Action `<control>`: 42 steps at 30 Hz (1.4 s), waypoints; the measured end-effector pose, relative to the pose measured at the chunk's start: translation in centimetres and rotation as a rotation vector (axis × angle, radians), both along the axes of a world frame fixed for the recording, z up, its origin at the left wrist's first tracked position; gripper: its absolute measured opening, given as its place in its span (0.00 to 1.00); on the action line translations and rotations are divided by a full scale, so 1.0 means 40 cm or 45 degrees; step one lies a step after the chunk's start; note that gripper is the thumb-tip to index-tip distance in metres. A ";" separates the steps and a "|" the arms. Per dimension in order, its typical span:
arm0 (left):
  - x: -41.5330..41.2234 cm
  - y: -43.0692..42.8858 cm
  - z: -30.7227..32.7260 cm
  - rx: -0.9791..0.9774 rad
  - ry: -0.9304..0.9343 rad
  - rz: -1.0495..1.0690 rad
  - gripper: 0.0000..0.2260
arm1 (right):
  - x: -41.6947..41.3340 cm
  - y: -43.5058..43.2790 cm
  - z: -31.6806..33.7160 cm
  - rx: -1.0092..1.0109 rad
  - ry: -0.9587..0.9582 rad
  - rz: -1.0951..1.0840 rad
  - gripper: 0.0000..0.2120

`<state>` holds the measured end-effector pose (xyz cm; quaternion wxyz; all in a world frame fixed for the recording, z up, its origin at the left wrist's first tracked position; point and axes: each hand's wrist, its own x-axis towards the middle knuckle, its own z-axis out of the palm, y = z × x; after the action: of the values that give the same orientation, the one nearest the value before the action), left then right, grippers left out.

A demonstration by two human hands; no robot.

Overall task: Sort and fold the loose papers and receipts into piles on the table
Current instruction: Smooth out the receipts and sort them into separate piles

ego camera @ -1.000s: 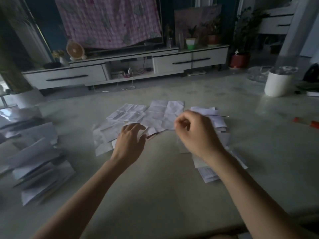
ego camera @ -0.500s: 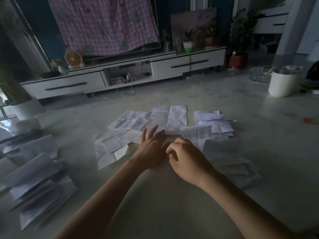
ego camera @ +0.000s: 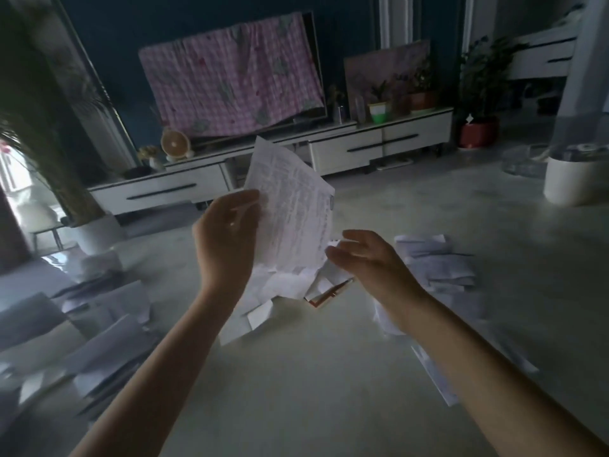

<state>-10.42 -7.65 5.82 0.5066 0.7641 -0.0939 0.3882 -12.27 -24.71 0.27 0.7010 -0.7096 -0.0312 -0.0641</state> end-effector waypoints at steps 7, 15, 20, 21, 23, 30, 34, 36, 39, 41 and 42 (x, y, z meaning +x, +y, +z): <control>-0.120 -0.003 -0.039 -0.654 0.639 -0.615 0.12 | -0.001 0.073 -0.007 0.553 0.164 0.564 0.40; -0.108 0.014 -0.125 -0.325 0.423 -0.243 0.11 | -0.025 0.041 -0.031 0.419 0.124 0.255 0.11; -0.093 0.028 -0.124 -0.378 0.889 -0.677 0.20 | -0.027 0.026 -0.036 0.337 0.148 0.323 0.11; -0.096 0.024 -0.124 -0.377 0.859 -0.685 0.17 | -0.029 0.027 -0.037 0.313 0.153 0.348 0.10; -0.100 0.014 -0.126 -0.315 0.752 -0.568 0.09 | -0.035 0.031 -0.040 0.260 0.162 0.380 0.09; -0.100 0.026 -0.129 -0.271 0.747 -0.524 0.07 | -0.032 -0.002 -0.027 0.358 0.188 0.364 0.07; -0.099 0.035 -0.126 -0.395 0.844 -0.607 0.11 | -0.037 -0.013 -0.032 0.318 0.206 0.431 0.09; -0.097 0.040 -0.121 -0.459 0.942 -0.600 0.13 | -0.040 -0.011 -0.034 0.265 0.179 0.401 0.12; -0.095 0.047 -0.114 -0.730 1.134 -0.738 0.12 | -0.036 -0.008 -0.036 0.198 0.120 0.289 0.23; -0.100 0.053 -0.116 -0.748 1.207 -0.802 0.12 | -0.037 -0.003 -0.037 0.114 0.071 0.228 0.24; -0.102 0.052 -0.122 -0.646 1.214 -0.810 0.13 | -0.036 -0.002 -0.039 0.070 0.053 0.206 0.23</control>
<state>-14.48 -5.56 0.94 0.7491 0.6439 0.0147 -0.1548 -13.70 -24.77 -1.30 0.7235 -0.6865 -0.0719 0.0068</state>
